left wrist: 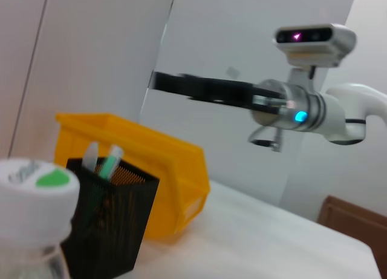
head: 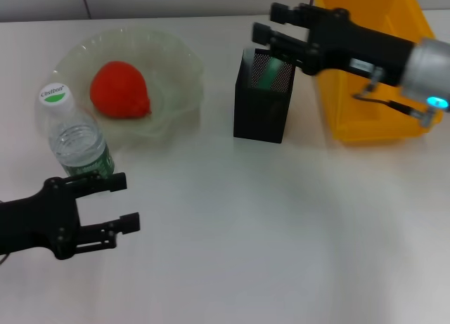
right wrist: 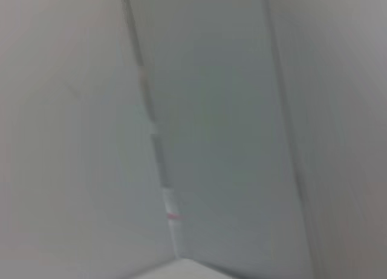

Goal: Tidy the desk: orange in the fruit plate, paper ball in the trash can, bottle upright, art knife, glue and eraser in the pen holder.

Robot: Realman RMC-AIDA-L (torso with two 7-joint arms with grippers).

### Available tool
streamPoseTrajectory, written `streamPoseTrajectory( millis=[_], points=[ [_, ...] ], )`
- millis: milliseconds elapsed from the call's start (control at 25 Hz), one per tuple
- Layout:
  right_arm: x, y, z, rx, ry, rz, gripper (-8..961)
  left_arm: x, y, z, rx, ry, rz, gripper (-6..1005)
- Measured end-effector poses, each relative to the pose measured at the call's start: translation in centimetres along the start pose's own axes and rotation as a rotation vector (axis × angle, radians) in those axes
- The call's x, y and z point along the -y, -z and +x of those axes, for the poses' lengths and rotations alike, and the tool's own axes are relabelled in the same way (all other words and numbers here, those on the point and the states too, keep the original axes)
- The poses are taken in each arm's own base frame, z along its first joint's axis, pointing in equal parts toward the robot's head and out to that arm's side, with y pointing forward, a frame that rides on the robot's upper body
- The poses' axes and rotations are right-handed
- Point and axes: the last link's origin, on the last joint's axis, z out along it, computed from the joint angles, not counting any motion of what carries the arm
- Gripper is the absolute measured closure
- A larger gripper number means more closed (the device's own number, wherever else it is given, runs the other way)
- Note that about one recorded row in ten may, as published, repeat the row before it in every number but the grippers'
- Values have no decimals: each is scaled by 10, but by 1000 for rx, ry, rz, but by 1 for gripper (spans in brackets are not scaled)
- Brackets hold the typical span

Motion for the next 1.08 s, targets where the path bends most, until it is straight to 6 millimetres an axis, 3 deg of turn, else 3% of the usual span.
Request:
streamPoseTrajectory(
  millis=[80,160,200,320,520,1080],
  points=[
    [-14,20,-4,-13,1,-114,557,-2,7,5,-15,-6,-22,216],
    [-36,53,-3,-85,6,-331,515,-4,11,7,-20,-11,-38,216],
    [-36,53,-3,-85,6,-331,452,-4,11,7,-20,-11,-38,216],
    [-59,81,10,-145,-43,-516,295,-15,23,16,-25,-31,-122,217],
    [-70,78,30,-199,-55,-546,142,-13,22,19,-12,-21,-129,214],
    [-71,71,34,-195,-41,-549,133,-10,13,27,-11,-13,-152,213]
  ],
)
